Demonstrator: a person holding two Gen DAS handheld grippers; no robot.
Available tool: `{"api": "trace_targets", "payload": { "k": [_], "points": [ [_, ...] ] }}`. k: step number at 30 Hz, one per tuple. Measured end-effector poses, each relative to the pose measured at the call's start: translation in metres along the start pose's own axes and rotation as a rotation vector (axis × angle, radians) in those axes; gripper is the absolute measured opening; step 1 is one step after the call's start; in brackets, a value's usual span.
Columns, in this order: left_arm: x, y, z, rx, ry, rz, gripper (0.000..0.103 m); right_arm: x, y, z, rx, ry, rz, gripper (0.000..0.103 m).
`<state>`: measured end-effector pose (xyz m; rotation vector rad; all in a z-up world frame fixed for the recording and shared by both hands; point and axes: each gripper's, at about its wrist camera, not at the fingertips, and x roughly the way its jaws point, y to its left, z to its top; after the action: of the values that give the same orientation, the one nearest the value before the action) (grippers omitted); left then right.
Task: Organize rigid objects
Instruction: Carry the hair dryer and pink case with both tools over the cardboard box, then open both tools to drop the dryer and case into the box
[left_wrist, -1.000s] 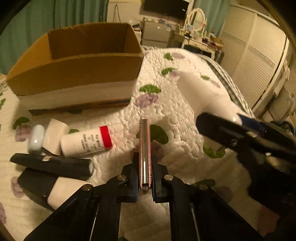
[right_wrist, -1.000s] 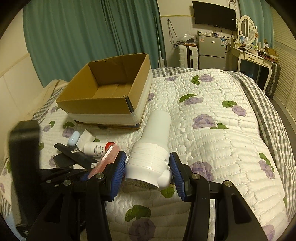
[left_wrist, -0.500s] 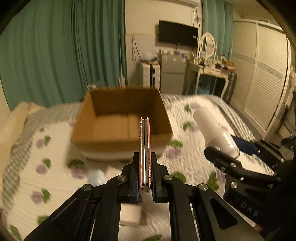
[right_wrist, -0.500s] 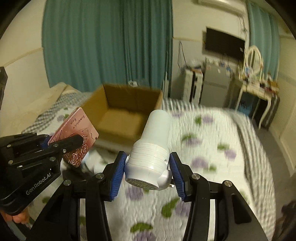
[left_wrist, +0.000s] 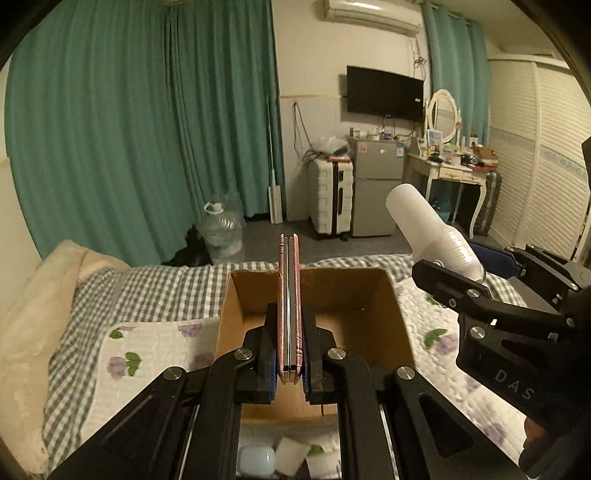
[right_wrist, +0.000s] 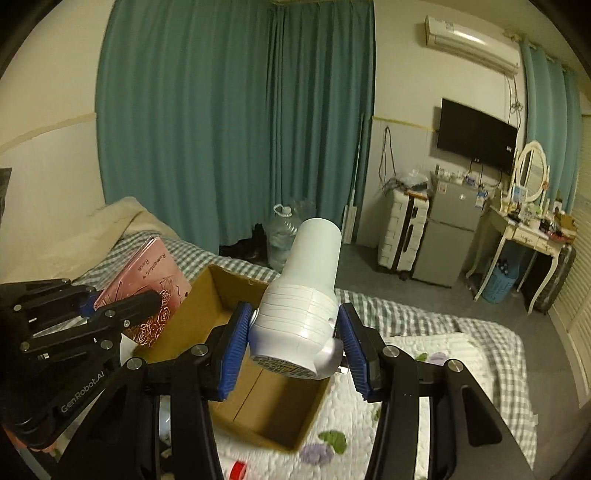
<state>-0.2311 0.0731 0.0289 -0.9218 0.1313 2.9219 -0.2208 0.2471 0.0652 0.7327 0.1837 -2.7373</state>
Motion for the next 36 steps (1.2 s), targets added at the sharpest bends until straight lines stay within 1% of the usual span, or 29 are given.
{"api": "trace_targets", "payload": {
  "k": [2,3,6,9,11,12,13,14,16,20,21,22,23,24,26,29,33,36],
  "points": [
    [0.022,0.000,-0.006,0.012,0.029,0.012,0.010,0.023,-0.004,-0.010,0.015,0.027,0.009,0.048],
    [0.039,-0.001,-0.010,0.023,0.054,0.014,0.010,0.030,-0.004,-0.014,0.019,0.042,0.015,0.048],
    [0.070,0.001,-0.025,0.017,0.100,0.008,0.010,0.056,-0.008,-0.027,0.021,0.100,0.032,0.048],
    [0.086,0.000,-0.035,0.032,0.112,0.005,0.010,0.065,-0.008,-0.031,0.008,0.115,0.032,0.048],
    [0.086,-0.006,-0.038,0.043,0.106,0.012,0.016,0.066,-0.007,-0.030,-0.003,0.112,0.033,0.048],
    [0.085,-0.008,-0.039,0.043,0.097,0.019,0.021,0.067,-0.009,-0.031,-0.002,0.113,0.033,0.048],
    [0.084,-0.008,-0.039,0.044,0.092,0.029,0.047,0.068,-0.010,-0.031,0.002,0.116,0.035,0.048],
    [0.083,-0.007,-0.039,0.040,0.092,0.051,0.068,0.068,-0.008,-0.031,0.008,0.118,0.040,0.048],
    [0.075,-0.005,-0.039,0.028,0.066,0.062,0.068,0.068,-0.010,-0.032,0.014,0.121,0.045,0.048],
    [0.063,0.005,-0.041,0.012,0.067,0.059,0.068,0.068,-0.009,-0.031,0.027,0.106,0.051,0.049],
    [0.062,0.006,-0.040,0.011,0.067,0.060,0.068,0.067,-0.010,-0.033,0.031,0.101,0.045,0.058],
    [0.056,0.009,-0.042,0.009,0.064,0.062,0.068,0.067,-0.011,-0.033,0.031,0.102,0.040,0.080],
    [0.051,0.011,-0.044,0.006,0.062,0.066,0.068,0.065,-0.011,-0.033,0.029,0.100,0.033,0.088],
    [0.046,0.013,-0.044,0.003,0.062,0.070,0.068,0.060,-0.012,-0.034,0.030,0.091,0.030,0.090],
    [0.034,0.018,-0.046,-0.004,0.057,0.076,0.068,0.050,-0.013,-0.035,0.037,0.078,0.027,0.090],
    [0.011,0.025,-0.053,-0.014,0.052,0.081,0.068,0.025,-0.012,-0.040,0.055,0.077,0.054,0.090],
    [-0.028,0.037,-0.070,-0.021,0.048,0.096,0.068,-0.018,0.009,-0.050,-0.004,0.062,0.071,0.090],
    [-0.051,0.042,-0.085,-0.030,0.061,0.102,0.068,-0.046,0.031,-0.060,-0.036,0.041,0.119,0.090]
  ]
}}
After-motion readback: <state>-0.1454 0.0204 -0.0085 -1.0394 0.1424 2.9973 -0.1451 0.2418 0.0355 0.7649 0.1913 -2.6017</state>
